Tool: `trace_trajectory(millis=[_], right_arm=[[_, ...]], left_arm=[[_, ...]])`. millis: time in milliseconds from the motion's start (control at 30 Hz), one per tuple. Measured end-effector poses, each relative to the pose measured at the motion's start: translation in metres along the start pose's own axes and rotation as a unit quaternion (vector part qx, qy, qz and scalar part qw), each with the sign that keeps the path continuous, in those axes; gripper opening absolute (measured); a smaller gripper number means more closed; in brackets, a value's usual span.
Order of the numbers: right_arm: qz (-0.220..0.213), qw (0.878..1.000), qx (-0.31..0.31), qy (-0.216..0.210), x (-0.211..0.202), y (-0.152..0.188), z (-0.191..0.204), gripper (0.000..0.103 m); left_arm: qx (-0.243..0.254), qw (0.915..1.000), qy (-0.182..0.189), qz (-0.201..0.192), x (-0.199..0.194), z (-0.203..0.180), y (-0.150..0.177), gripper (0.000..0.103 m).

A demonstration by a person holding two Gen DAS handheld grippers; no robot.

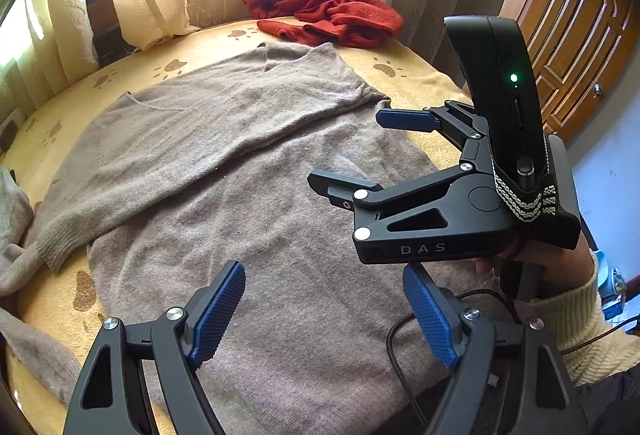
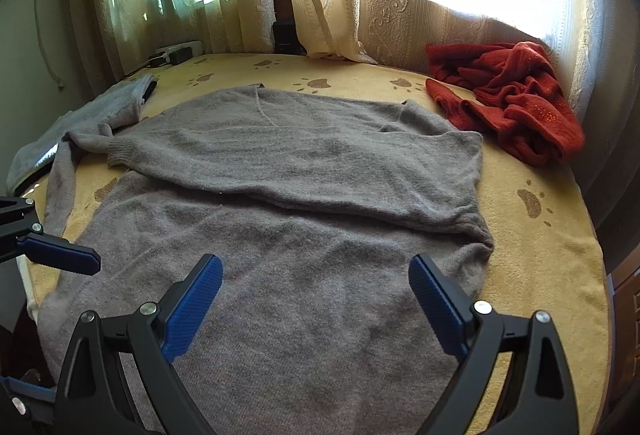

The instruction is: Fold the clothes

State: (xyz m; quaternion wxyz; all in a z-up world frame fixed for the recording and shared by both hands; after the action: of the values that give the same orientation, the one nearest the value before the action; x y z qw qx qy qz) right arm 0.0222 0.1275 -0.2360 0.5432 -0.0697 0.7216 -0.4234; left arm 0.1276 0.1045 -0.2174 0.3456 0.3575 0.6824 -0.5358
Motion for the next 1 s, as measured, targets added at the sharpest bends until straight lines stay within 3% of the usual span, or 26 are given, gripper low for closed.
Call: trace_trajectory(millis=[133,333,533,733,833,1000], right_arm=[[0.004,1.0,-0.016,0.002,0.003,0.001,0.007,0.096],[-0.013,0.996,-0.052,0.065,-0.006,-0.008,-0.002,0.096],[-0.039,0.981,-0.019,0.187,-0.034,-0.032,-0.085,0.096],[-0.073,0.959,0.042,0.271,-0.074,-0.05,-0.166,0.096],[-0.088,0.949,0.057,0.298,-0.087,-0.055,-0.188,0.096],[-0.101,0.943,0.069,0.31,-0.09,-0.058,-0.205,0.096]], left_arm=[[-0.001,0.9998,-0.019,-0.001,-0.007,0.01,0.005,0.083],[-0.013,0.9997,-0.022,0.001,-0.009,0.016,0.006,0.083],[-0.008,1.0,0.004,-0.002,-0.003,0.001,-0.003,0.083],[0.001,0.9999,0.014,0.006,0.007,-0.009,-0.012,0.083],[0.0,0.9998,0.016,0.011,0.013,-0.012,-0.016,0.083],[0.001,0.9997,0.017,0.019,0.021,-0.015,-0.024,0.083]])
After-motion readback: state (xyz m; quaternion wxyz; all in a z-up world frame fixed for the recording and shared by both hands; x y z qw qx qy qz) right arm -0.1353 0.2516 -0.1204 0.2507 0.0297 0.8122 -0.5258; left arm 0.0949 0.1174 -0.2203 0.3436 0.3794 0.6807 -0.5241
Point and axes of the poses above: each gripper's, at about its wrist camera, not at the fingertips, and x roughly the way its jaws point, z to its left, y to its underside, the point moved 9 cm from there along x, roughly the way its jaws point, and after that the axes turned 6 degrees about -x, right-handed, at the moved point
